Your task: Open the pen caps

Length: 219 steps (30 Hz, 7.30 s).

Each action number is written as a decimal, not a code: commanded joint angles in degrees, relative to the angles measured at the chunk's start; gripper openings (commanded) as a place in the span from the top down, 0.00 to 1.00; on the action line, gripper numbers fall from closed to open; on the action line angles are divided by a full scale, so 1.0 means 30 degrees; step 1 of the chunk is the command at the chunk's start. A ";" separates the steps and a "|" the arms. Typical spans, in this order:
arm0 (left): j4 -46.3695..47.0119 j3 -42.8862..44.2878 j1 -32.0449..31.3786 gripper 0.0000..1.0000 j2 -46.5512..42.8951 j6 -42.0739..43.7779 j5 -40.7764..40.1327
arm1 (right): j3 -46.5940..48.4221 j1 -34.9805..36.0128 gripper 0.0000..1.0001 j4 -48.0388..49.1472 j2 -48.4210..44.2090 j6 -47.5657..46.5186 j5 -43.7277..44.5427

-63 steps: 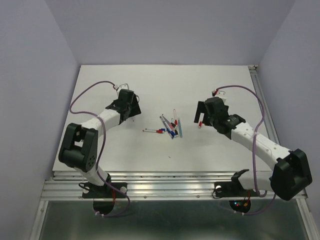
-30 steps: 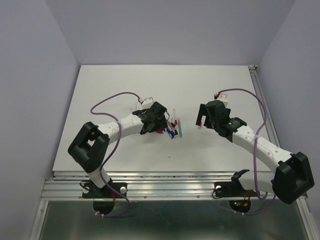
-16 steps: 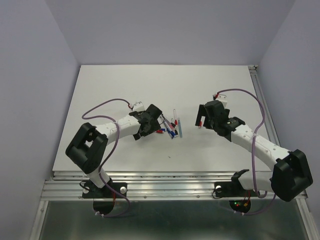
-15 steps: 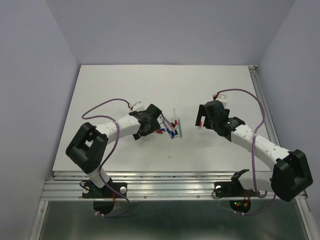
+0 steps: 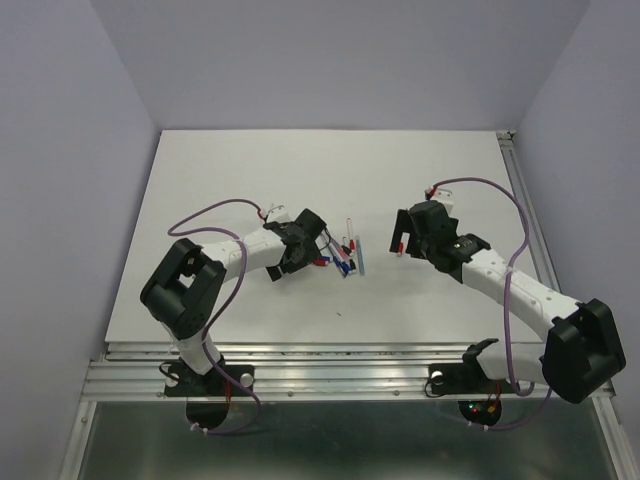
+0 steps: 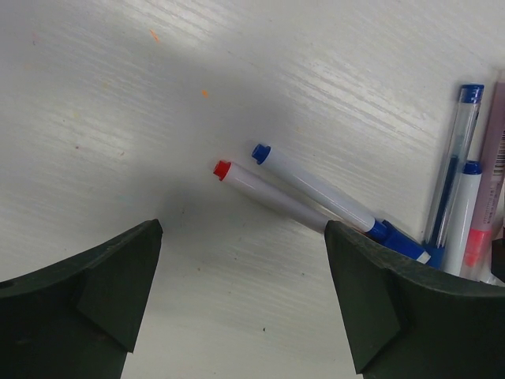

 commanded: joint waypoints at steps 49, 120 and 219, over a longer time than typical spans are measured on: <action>0.1191 -0.1096 -0.0954 1.00 0.1080 0.0205 0.0085 | -0.0162 -0.0091 0.00 0.0388 -0.0682 0.0058 -0.0091; 0.5849 -0.7804 -0.0954 0.01 -1.2605 0.5449 0.1285 | -0.3296 1.4791 0.23 -0.2280 0.2391 1.2187 -0.1383; 1.5019 -1.1350 -0.3034 0.35 -1.4658 0.1787 0.1870 | 0.1654 1.0104 0.81 0.6454 0.2479 1.1102 -0.1970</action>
